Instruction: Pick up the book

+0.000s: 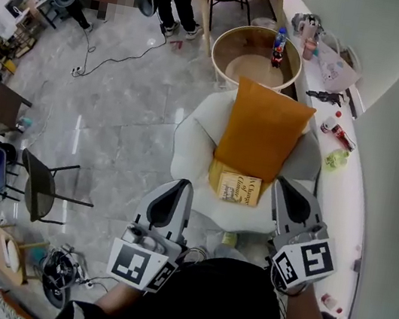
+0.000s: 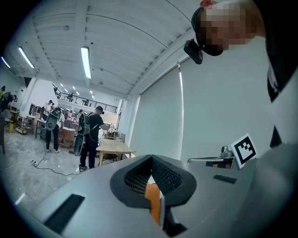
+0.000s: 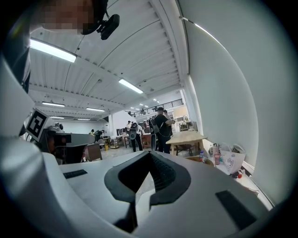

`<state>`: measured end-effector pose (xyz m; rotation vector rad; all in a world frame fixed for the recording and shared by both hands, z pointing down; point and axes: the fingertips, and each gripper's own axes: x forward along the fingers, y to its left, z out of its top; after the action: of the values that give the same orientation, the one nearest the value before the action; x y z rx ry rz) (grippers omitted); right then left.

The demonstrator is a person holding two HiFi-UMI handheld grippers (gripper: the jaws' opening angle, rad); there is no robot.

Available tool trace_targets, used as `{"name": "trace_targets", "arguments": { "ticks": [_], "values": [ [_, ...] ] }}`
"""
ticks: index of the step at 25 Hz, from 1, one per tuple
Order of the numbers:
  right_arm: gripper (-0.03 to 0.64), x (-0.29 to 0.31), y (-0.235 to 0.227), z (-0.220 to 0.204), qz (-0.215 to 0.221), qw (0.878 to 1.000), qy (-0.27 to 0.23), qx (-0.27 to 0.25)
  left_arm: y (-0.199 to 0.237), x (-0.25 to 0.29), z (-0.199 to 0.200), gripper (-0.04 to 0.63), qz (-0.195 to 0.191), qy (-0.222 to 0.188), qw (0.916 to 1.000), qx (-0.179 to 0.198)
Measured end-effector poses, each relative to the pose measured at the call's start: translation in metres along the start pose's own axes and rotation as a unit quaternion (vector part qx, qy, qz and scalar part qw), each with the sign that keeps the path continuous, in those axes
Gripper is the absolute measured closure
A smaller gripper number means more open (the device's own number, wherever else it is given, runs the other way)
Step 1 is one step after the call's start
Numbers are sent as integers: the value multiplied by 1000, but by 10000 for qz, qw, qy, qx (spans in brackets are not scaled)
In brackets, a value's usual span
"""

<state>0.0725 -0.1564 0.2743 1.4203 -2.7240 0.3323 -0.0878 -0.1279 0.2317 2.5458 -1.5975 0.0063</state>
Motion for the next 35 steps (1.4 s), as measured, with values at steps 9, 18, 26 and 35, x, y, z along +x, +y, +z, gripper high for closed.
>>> {"name": "trace_targets", "arguments": {
  "ticks": [9, 18, 26, 35],
  "values": [
    [607, -8, -12, -1, 33, 10000, -24, 27, -11, 6, -2, 586, 20, -6, 9999, 153],
    [607, -3, -10, -3, 6, 10000, 47, 0, -9, 11, -3, 586, -89, 22, 9999, 134],
    [607, 22, -10, -22, -88, 9990, 429, -20, 17, 18, -16, 586, -133, 189, 9997, -72],
    [607, 73, 7, -15, -311, 9965, 755, -198, 78, 51, -18, 586, -496, 320, 9978, -318]
  ]
}}
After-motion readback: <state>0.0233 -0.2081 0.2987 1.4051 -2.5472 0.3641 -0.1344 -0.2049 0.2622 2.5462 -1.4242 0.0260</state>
